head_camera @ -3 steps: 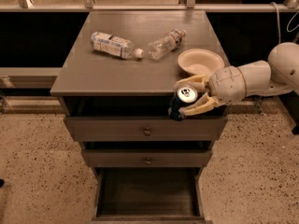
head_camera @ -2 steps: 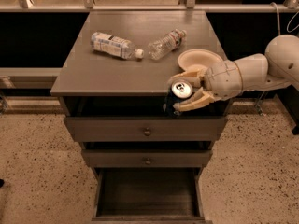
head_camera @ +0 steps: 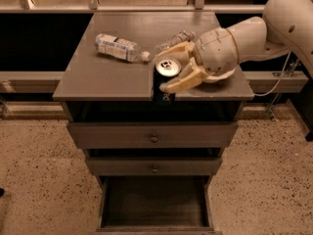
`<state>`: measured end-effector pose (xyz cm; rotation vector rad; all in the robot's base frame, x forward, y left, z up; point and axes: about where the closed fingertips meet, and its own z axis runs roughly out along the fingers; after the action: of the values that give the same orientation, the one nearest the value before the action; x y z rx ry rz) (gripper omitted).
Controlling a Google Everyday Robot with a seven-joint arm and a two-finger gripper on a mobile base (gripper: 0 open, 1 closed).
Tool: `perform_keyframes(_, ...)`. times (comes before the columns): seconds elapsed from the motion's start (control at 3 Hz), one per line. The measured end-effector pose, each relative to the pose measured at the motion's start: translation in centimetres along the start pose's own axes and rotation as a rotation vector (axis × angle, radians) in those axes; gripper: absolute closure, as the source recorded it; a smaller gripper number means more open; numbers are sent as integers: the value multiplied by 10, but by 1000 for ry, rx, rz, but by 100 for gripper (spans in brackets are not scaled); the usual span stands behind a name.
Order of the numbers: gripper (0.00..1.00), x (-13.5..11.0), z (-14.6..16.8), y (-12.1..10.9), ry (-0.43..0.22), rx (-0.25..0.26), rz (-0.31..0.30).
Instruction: Pick pepsi can from bottom drawer and place on counter
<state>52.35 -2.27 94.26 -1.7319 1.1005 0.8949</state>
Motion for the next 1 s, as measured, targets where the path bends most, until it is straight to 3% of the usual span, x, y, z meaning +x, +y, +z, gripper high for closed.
perform_keyframes(0.33, 100, -16, -3, -40, 6, 52, 64)
perform_keyframes(0.67, 100, -12, -16, -79, 31, 120, 149)
perform_keyframes(1.0, 100, 13, -28, -101, -5, 186, 260)
